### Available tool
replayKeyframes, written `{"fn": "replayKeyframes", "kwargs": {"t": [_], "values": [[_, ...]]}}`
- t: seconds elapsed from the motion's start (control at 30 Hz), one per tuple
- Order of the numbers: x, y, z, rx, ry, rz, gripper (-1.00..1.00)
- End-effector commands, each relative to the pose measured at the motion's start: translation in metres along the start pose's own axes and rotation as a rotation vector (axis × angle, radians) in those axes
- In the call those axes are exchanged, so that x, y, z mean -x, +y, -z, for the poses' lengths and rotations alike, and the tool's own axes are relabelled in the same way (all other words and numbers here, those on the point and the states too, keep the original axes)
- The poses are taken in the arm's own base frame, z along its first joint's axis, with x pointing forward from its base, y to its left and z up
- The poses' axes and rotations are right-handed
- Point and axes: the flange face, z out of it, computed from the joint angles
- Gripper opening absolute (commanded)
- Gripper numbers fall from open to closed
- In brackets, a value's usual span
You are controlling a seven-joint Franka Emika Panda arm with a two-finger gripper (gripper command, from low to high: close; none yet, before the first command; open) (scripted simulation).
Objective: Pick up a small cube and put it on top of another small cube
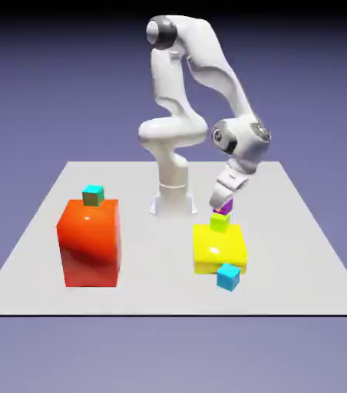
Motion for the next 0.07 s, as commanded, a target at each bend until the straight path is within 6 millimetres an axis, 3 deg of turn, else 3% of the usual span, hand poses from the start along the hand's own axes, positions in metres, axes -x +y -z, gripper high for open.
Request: {"fn": "replayKeyframes", "kwargs": {"t": [0.0,0.03], "values": [[0.0,0.0,0.0,0.0,0.0,0.0,1.0],[0.0,0.001,0.013,0.001,0.0,-0.001,1.0]]}}
